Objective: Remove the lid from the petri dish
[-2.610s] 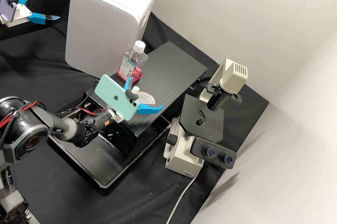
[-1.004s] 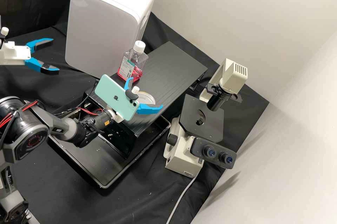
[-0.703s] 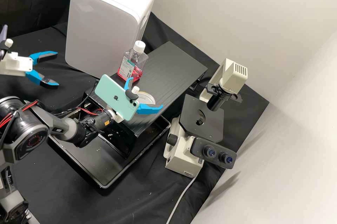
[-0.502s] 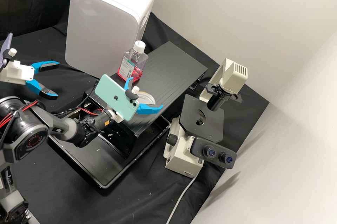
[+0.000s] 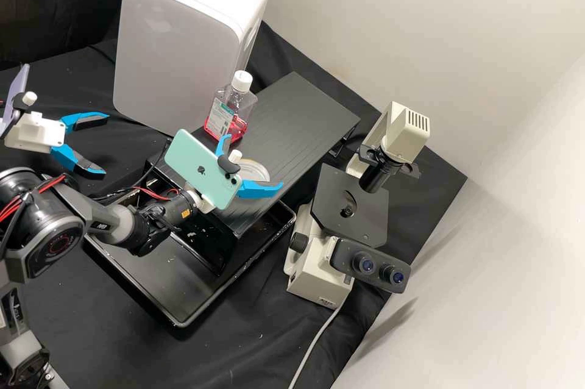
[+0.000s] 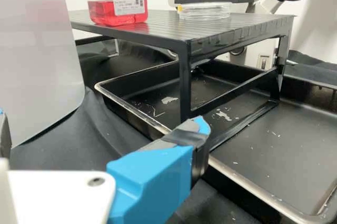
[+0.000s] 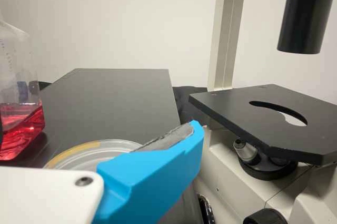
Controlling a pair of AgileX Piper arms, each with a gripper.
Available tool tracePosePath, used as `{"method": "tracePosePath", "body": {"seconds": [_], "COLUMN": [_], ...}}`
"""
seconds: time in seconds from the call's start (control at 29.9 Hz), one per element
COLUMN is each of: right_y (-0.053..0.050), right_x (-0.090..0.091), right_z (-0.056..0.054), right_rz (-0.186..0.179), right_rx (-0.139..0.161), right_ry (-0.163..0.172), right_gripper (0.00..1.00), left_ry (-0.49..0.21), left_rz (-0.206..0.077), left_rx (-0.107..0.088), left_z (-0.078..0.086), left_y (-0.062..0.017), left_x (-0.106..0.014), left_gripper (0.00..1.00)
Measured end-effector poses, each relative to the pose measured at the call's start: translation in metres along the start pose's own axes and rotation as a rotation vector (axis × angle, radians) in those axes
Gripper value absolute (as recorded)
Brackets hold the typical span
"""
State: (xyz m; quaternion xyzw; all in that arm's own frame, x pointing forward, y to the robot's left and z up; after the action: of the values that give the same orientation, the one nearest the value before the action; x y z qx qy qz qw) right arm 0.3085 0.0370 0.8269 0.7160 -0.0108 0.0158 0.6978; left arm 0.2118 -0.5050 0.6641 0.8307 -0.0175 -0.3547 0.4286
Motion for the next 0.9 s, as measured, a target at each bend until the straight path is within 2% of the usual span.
{"method": "tracePosePath", "body": {"seconds": [0.27,0.4,0.64,0.8,0.9], "right_y": [0.000,0.000,0.000,0.000,0.000], "right_x": [0.000,0.000,0.000,0.000,0.000], "right_z": [0.000,0.000,0.000,0.000,0.000], "right_rz": [0.000,0.000,0.000,0.000,0.000], "right_rx": [0.000,0.000,0.000,0.000,0.000], "right_ry": [0.000,0.000,0.000,0.000,0.000], "right_gripper": [1.00,1.00,1.00,1.00,1.00], "left_ry": [-0.011,-0.033,-0.066,-0.090,-0.090], "left_rz": [-0.003,-0.018,-0.060,-0.077,-0.077], "left_rx": [-0.005,-0.003,0.002,0.004,0.002], "left_z": [0.007,0.013,0.023,0.029,0.030], "left_y": [-0.0018,-0.0053,-0.0144,-0.0180,-0.0182], "left_x": [0.001,0.001,-0.007,-0.010,-0.010], "left_gripper": [1.00,1.00,1.00,1.00,1.00]}}
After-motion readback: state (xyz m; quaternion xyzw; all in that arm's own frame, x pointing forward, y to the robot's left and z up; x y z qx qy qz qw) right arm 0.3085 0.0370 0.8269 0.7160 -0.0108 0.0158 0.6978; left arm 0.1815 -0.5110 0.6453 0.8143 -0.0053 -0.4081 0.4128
